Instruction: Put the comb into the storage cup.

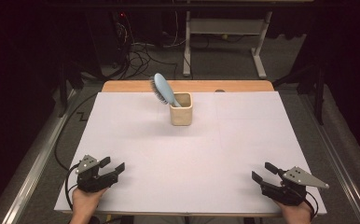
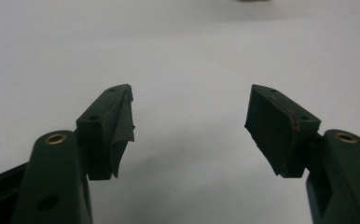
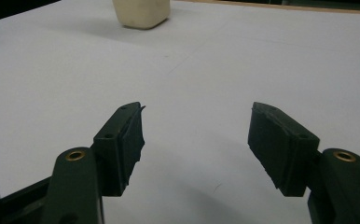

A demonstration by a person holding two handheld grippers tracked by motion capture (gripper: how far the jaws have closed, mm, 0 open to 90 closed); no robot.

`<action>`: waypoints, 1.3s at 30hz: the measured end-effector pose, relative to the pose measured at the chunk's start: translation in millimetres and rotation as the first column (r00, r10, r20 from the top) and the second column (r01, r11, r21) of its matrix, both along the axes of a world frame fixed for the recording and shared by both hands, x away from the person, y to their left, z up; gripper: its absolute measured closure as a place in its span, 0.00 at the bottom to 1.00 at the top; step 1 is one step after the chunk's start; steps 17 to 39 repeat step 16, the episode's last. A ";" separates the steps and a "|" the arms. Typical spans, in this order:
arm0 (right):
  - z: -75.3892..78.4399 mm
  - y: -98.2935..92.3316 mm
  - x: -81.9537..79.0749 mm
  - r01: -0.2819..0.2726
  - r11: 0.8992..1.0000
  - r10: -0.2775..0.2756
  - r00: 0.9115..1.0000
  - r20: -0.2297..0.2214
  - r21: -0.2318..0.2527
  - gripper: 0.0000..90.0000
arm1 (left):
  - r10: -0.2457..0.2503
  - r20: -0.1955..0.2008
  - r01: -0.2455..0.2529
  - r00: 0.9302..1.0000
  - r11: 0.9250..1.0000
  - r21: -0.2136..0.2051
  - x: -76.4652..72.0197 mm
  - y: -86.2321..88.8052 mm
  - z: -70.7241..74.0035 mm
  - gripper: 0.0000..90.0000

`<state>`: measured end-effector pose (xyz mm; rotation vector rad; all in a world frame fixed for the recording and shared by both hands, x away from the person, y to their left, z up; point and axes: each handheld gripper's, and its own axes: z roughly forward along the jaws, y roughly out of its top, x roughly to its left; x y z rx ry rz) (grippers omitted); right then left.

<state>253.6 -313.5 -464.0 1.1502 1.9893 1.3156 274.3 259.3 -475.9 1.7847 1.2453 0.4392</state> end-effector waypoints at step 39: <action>0.0 0.3 0.5 -0.003 1.000 0.003 1.000 -0.003 0.001 0.40 | -0.002 -0.008 0.002 1.000 1.000 -0.002 0.8 0.1 -0.8 0.36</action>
